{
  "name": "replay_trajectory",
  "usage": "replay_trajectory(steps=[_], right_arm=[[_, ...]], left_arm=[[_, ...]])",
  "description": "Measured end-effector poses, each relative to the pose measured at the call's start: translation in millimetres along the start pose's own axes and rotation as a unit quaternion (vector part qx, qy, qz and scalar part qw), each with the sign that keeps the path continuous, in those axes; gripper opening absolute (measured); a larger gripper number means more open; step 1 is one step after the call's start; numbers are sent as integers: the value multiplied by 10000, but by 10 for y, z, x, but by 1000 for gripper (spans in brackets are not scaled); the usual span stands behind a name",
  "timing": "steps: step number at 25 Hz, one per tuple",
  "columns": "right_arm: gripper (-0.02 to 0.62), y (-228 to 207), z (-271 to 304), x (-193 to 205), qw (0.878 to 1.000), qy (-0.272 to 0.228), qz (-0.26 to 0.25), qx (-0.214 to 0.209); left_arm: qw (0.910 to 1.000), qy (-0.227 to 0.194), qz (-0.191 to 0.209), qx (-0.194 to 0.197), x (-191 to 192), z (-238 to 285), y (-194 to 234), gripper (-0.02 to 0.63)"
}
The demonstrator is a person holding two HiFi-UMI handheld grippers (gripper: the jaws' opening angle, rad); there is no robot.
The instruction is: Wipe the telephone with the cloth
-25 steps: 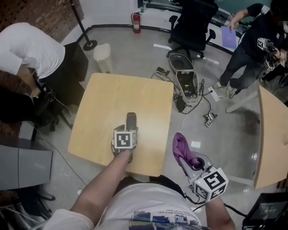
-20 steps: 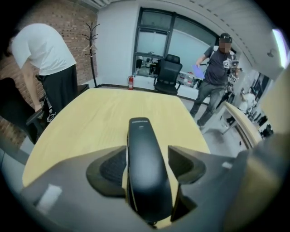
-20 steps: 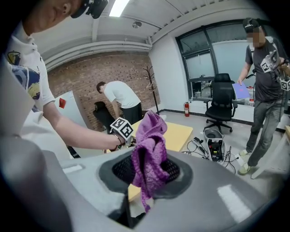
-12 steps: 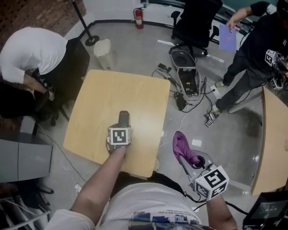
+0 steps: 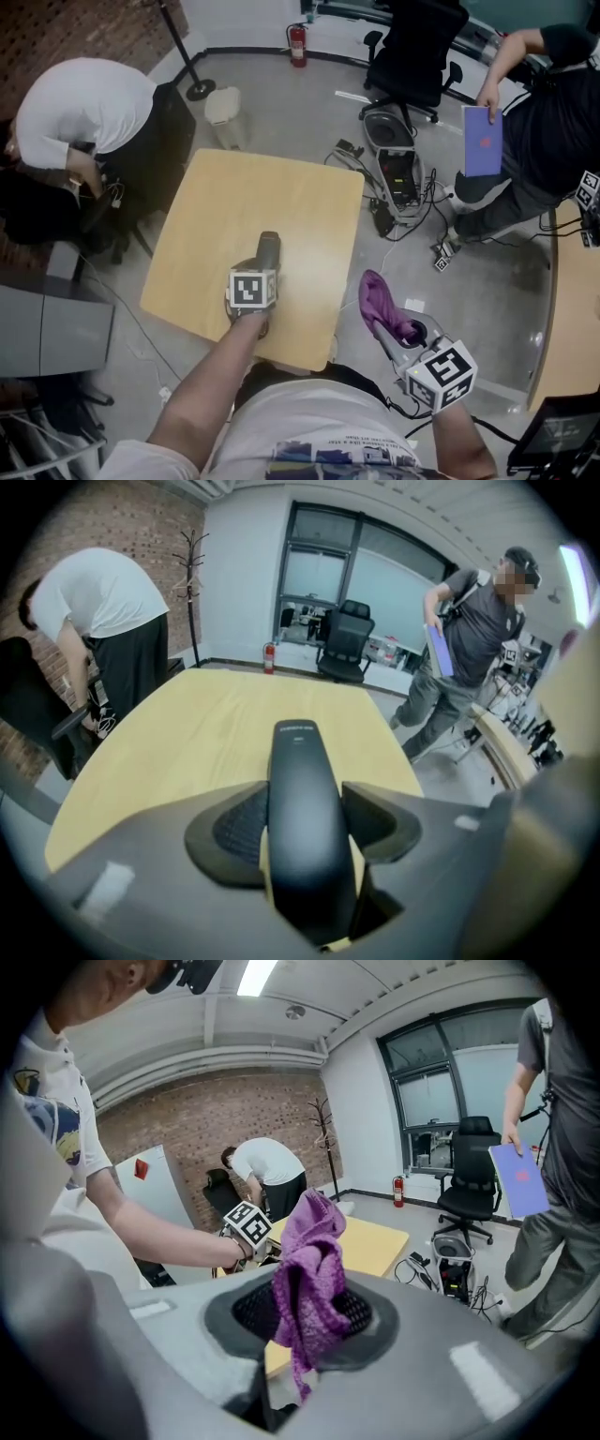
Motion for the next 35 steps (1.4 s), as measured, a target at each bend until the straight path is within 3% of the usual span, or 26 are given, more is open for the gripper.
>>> replay_trajectory(steps=[6, 10, 18, 27, 31, 35], right_arm=[[86, 168, 173, -179, 9998, -14, -183, -32], [86, 371, 380, -371, 9991, -49, -398, -115], [86, 899, 863, -885, 9946, -91, -938, -434], [86, 1581, 1439, -1370, 9856, 156, -1522, -722], [86, 1763, 1668, -1273, 9829, 378, -1578, -865], [86, 1783, 1730, -1266, 9840, 476, -1572, -685]], left_arm=[[9950, -659, 104, 737, -163, -402, -84, 259], [9865, -1136, 385, 1116, -223, -823, -60, 259], [9663, -1684, 828, 1760, -226, -1460, 10, 258], [9305, -2124, 2089, 2132, -110, -1911, -19, 258], [9215, -2137, 2366, 2219, 52, -1948, 83, 259], [9129, -2203, 2545, 2308, 112, -1972, 172, 259]])
Point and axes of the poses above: the fingertips, and each gripper's own axes: z forward along the fingers, y to its left, x out of its underside, the point moved 5 cm from there along -z, backward along the fingers, and after that the axes turned 6 degrees about -x, right-handed, at the moved point
